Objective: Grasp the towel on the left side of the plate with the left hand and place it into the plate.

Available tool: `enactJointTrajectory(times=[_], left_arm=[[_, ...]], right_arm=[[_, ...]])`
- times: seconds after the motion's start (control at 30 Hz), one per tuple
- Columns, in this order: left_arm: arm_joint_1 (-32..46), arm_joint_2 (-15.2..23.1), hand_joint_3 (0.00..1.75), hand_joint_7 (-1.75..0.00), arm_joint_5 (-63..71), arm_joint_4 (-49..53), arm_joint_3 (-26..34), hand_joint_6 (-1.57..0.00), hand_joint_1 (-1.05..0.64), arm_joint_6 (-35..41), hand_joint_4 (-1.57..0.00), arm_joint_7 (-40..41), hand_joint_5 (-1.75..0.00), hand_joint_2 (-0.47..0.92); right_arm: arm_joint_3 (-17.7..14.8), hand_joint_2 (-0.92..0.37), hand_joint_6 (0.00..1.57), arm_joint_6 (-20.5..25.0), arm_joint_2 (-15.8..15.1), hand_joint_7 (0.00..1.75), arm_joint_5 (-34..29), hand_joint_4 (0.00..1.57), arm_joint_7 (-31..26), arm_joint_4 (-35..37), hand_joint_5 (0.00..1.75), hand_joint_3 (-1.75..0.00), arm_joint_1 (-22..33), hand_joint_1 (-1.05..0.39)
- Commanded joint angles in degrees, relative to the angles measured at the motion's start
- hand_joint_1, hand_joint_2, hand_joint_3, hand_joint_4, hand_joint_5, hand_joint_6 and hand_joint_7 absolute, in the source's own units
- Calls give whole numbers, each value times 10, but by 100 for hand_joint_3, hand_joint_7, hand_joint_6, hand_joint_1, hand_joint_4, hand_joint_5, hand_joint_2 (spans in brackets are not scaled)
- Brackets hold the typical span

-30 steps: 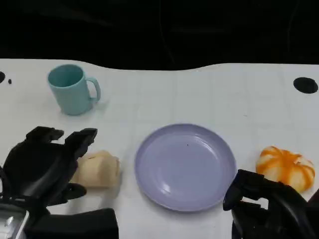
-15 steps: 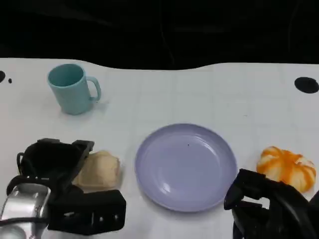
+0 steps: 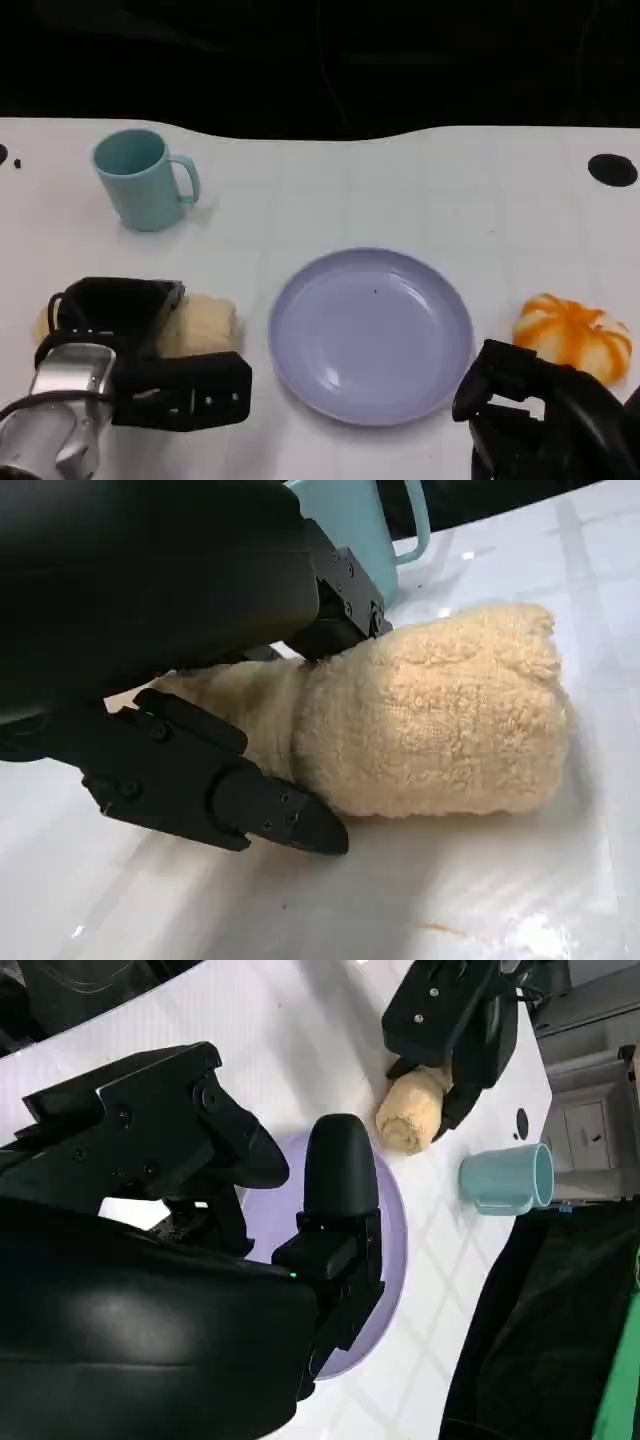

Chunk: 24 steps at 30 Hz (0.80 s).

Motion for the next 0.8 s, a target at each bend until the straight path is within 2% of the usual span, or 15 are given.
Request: enactJointTrajectory(times=[0.03, 0.07, 0.1, 0.13, 0.17, 0.2, 0.27, 0.4, 0.57, 0.6, 0.73, 0.8], left_arm=[[13, 9, 4, -5, -50, 41, 6, -117, -29, -31, -86, 22, -102, 92], [14, 9, 3, -8, -58, 43, 9, -126, -25, -34, -80, 34, -140, 91], [17, 9, 5, -47, -66, 44, 12, -114, -24, -42, -78, 54, -157, 91], [22, 9, 14, -106, -77, 42, 18, -90, -22, -56, -78, 81, -165, 91], [27, 10, 23, -146, -85, 39, 22, -76, -21, -70, -83, 104, -171, 92], [31, 11, 28, -160, -92, 35, 25, -71, -20, -81, -85, 121, -173, 92], [39, 11, 34, -172, -102, 22, 33, -64, -20, -93, -84, 151, -174, 92], [49, 5, 36, -174, -111, -3, 44, -59, -20, -99, -82, 203, -175, 90], [59, -6, 35, -175, -119, -78, 56, -57, -19, -76, -83, 193, -175, 87], [60, -7, 39, -175, -117, -95, 56, -59, -19, -73, -85, 190, -175, 84], [57, -18, 86, -175, -114, -154, 51, -64, -19, -58, -90, 168, -175, 62], [51, -27, 93, -175, -112, -184, 43, -65, -20, -48, -90, 143, -175, 57]], right_arm=[[-5, -67, 53, 11, -3, 164, 5, 70, -1, -9, 175, -109, 1, -5], [-5, -67, 53, 13, -4, 164, 4, 70, -1, -10, 175, -109, 0, -5], [-5, -67, 53, 14, -5, 164, 4, 70, -1, -10, 175, -109, -1, -5], [-5, -67, 53, 15, -6, 164, 2, 70, -1, -10, 175, -109, -2, -5], [-5, -67, 53, 14, -6, 164, 2, 70, 0, -10, 175, -109, -3, -5], [-6, -67, 53, 12, -6, 164, 2, 70, 1, -9, 175, -109, -3, -5], [-7, -67, 54, 10, -6, 165, 4, 71, 3, -5, 175, -110, -5, -4], [-7, -67, 54, 2, -8, 165, 3, 72, 8, -1, 175, -111, -4, -2], [-7, -66, 54, 6, -8, 165, 1, 72, 9, -5, 175, -112, -2, -3], [-7, -66, 54, 7, -8, 165, 1, 72, 8, -6, 175, -112, -2, -4], [-8, -65, 54, 13, -9, 165, 0, 72, 7, -7, 175, -112, -4, -5], [-9, -65, 54, 11, -9, 164, 1, 71, 8, -5, 175, -111, -5, -5]])
